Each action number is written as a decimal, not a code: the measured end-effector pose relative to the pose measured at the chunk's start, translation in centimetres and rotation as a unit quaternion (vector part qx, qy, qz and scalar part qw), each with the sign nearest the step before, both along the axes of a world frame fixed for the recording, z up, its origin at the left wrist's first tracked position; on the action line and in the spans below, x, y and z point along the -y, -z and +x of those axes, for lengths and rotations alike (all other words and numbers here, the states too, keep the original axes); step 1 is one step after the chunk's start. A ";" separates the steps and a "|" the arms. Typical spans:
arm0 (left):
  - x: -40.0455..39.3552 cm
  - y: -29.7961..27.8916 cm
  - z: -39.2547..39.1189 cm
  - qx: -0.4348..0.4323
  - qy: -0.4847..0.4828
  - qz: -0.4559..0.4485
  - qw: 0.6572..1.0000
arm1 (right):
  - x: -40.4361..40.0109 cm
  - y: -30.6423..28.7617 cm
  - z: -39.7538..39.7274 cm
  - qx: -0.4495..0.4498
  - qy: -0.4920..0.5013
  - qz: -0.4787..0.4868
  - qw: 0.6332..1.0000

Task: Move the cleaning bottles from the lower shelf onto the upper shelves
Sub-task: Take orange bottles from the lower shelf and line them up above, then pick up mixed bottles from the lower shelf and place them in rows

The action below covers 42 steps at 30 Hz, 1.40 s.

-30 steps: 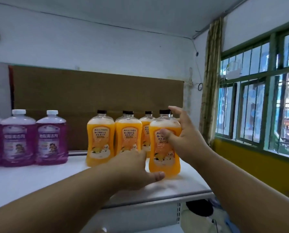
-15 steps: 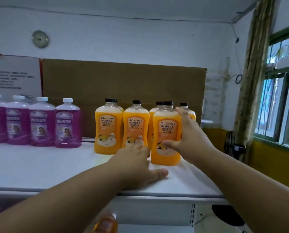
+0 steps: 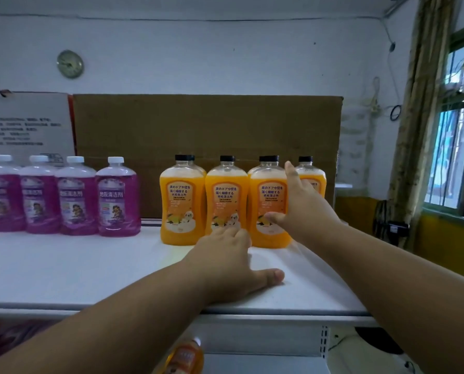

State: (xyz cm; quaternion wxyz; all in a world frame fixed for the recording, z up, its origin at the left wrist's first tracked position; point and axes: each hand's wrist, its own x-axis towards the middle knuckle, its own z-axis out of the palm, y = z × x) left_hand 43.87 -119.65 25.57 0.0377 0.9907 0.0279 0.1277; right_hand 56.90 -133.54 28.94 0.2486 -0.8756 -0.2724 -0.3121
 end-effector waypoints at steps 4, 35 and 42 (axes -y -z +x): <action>0.0 -0.1 -0.1 0.004 0.005 0.000 1.000 | 0.1 0.3 -0.3 -0.003 0.004 0.001 1.000; -9.3 15.3 -21.0 0.229 0.065 -0.143 0.961 | -5.3 9.8 -29.7 0.069 -0.195 0.029 0.978; -11.5 23.0 -19.3 0.116 0.020 -0.250 0.961 | -6.8 16.4 -29.6 -0.045 -0.136 -0.018 0.990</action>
